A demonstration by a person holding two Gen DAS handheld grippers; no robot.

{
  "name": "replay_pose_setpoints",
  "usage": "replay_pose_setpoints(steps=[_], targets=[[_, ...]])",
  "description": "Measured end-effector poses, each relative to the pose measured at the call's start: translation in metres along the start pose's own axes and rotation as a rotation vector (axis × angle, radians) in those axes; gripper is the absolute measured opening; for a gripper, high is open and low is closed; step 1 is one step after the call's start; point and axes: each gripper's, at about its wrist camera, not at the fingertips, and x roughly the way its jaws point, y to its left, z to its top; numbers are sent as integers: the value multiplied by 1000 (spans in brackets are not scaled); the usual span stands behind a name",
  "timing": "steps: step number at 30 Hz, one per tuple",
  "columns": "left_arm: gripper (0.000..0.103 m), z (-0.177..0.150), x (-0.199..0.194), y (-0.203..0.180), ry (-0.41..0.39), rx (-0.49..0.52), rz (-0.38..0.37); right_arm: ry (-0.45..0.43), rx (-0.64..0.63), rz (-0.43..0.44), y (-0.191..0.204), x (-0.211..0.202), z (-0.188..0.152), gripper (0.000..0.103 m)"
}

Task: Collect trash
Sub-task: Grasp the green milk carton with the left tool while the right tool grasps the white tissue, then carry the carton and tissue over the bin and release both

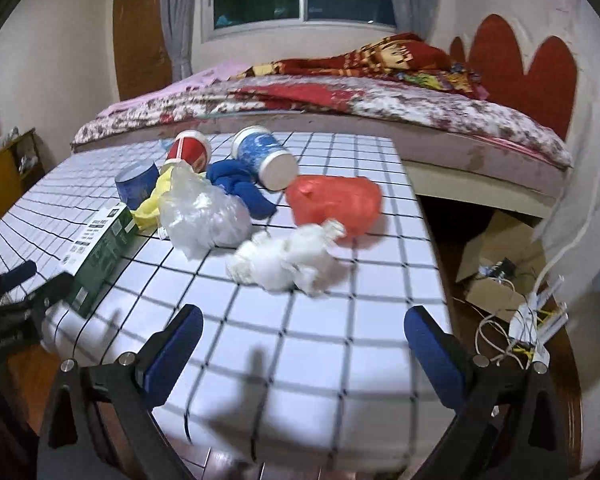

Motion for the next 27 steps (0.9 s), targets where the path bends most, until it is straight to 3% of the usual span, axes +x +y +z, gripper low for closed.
replay_pose_setpoints(steps=[4, 6, 9, 10, 13, 27], targets=[[89, 0, 8, 2, 23, -25, -22, 52, -4, -20, 7, 31, 17, 102], [86, 1, 12, 3, 37, -37, -29, 72, 7, -26, 5, 40, 21, 97], [73, 4, 19, 6, 58, -45, -49, 108, 24, -18, 4, 51, 23, 69], [57, 4, 21, 6, 68, -42, -69, 119, 27, -12, 3, 52, 23, 51], [56, 3, 17, 9, 57, -22, -103, 113, 33, 4, 3, 47, 19, 42], [56, -2, -32, -2, -24, -7, -154, -4, 4, 6, -3, -17, 1, 40]])
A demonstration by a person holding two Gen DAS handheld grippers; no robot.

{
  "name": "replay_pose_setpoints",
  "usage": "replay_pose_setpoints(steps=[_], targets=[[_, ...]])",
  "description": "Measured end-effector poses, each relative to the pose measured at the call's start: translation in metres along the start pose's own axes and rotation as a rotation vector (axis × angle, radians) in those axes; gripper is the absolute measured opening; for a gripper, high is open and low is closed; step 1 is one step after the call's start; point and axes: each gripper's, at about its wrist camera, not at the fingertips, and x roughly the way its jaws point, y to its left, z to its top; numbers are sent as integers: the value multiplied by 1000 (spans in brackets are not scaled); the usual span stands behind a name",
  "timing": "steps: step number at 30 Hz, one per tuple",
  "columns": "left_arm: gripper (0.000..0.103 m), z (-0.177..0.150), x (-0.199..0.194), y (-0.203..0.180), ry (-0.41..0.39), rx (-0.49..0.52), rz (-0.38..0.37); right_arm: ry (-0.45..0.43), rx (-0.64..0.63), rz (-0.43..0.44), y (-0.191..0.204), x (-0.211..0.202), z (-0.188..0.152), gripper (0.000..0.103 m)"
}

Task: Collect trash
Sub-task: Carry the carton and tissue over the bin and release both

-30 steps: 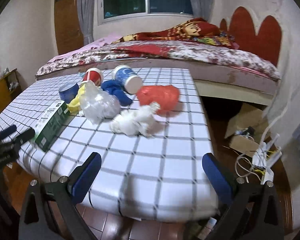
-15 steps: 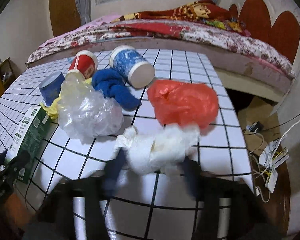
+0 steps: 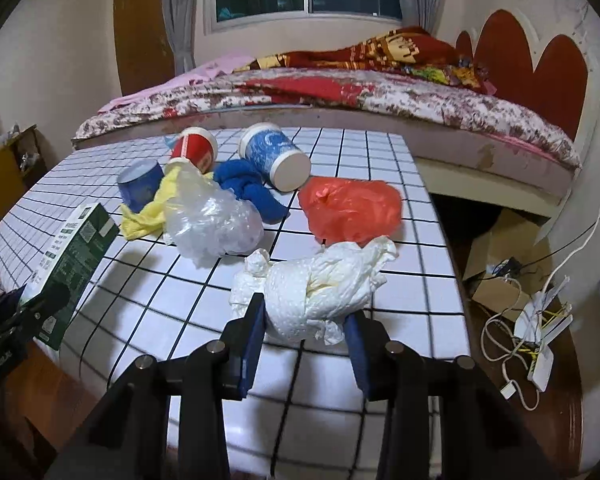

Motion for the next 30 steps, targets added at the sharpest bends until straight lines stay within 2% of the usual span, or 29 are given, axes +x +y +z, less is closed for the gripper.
replay_pose_setpoints(steps=[9, 17, 22, 30], targets=[[56, -5, -21, -40, -30, 79, -59, -63, 11, -14, -21, -54, -24, 40], [56, -15, -30, -76, -27, 128, -118, -90, 20, -65, -51, -90, -49, 40], [56, -23, -32, -101, -18, 172, -155, -79, 44, -113, -75, -100, -69, 40], [56, -39, -33, -143, 11, 236, -210, -58, 168, -134, -110, -104, -103, 41]])
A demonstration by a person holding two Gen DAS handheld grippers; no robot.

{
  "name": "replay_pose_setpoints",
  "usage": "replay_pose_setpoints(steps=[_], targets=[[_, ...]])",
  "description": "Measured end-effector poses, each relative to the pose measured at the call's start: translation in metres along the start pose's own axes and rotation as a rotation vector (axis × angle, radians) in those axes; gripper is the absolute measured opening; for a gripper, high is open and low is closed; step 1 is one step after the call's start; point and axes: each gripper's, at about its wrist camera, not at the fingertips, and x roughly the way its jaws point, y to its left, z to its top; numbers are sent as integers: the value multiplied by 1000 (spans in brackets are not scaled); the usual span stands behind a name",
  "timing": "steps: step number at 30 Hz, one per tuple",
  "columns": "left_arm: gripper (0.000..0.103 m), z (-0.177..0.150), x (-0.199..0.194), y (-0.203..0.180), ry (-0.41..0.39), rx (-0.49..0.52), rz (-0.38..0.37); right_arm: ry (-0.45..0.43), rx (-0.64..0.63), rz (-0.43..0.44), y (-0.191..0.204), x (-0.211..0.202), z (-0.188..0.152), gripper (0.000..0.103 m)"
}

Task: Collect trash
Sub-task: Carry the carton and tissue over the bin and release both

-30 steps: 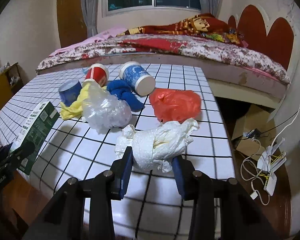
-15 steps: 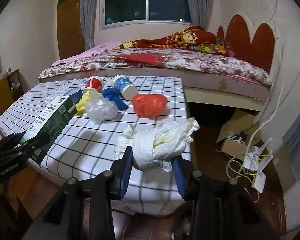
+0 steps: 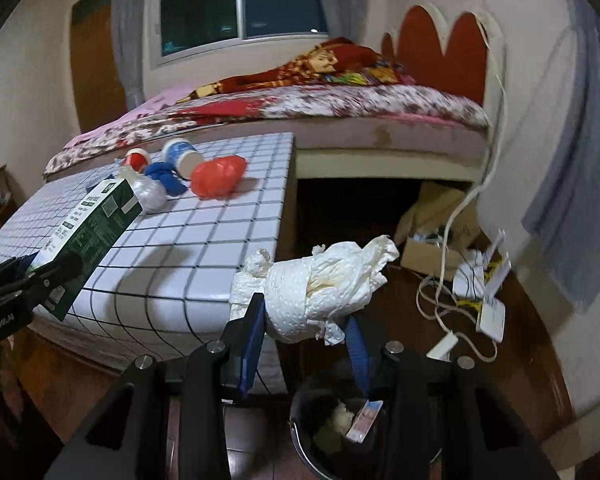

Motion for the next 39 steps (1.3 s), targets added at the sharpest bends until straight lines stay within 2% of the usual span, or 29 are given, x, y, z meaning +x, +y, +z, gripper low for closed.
replay_pose_setpoints(steps=[11, 20, 29, 39], targets=[[56, -20, 13, -71, 60, 90, -120, 53, 75, -46, -46, -8, -25, 41], [56, -43, 30, -115, 135, 150, -199, 112, 122, -94, -80, -10, -49, 41], [56, -58, 52, -139, 202, 185, -242, 185, 155, -111, -101, 7, -68, 41], [56, -74, 92, -149, 327, 176, -265, 289, 194, -103, -118, 38, -88, 41]])
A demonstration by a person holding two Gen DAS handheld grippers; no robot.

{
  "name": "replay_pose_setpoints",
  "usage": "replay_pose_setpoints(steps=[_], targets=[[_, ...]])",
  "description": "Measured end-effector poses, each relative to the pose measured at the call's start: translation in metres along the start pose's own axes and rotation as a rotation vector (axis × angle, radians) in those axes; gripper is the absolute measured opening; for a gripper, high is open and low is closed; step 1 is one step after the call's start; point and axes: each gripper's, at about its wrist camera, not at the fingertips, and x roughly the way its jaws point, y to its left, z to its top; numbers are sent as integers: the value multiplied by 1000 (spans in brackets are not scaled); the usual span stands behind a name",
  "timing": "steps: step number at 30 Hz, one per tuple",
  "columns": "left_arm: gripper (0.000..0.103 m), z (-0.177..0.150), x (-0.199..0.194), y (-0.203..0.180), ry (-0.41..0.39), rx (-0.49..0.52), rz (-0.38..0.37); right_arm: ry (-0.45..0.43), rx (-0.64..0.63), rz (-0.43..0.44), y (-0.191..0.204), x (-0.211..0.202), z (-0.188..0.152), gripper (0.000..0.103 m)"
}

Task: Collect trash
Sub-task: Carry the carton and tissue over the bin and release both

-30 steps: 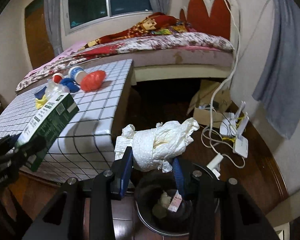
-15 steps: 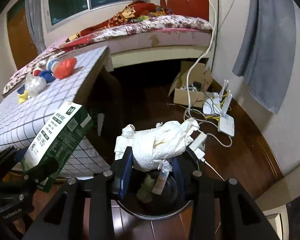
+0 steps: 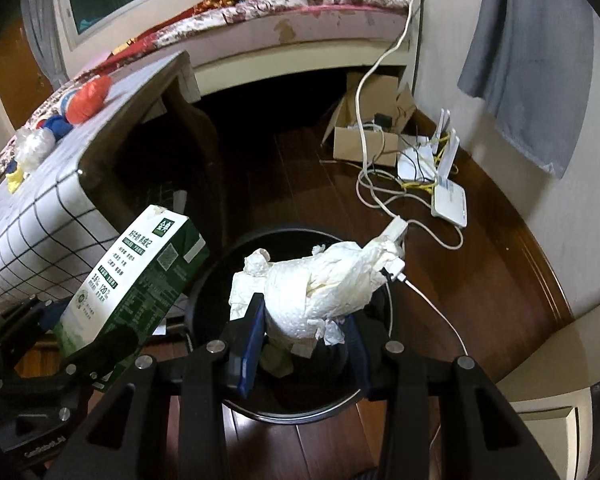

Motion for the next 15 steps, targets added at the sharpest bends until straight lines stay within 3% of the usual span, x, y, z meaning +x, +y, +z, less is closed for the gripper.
replay_pose_setpoints(steps=[1, 2, 3, 4, 5, 9, 11, 15], targets=[[57, 0, 3, 1, 7, -7, -13, 16, -2, 13, -1, 5, 0, 43], [63, 1, 6, 1, 10, -15, -40, 43, -10, 13, -1, 12, -1, 52], [73, 2, 11, 1, 21, -18, -49, 65, -14, -9, -2, 19, -1, 62], [94, 2, 14, 1, 29, -23, -21, 80, -9, -41, -4, 25, -2, 88], [100, 1, 13, 2, 21, -29, 2, 84, 9, -61, -9, 29, -4, 94], [102, -3, 13, 13, 20, -56, 62, 113, 64, -95, -24, 35, -5, 96], [102, -6, 13, 18, 18, -63, 85, 104, 62, -112, -24, 32, -4, 102], [102, -9, 11, 22, 4, -74, 117, 91, 26, -132, -14, 29, -4, 102]])
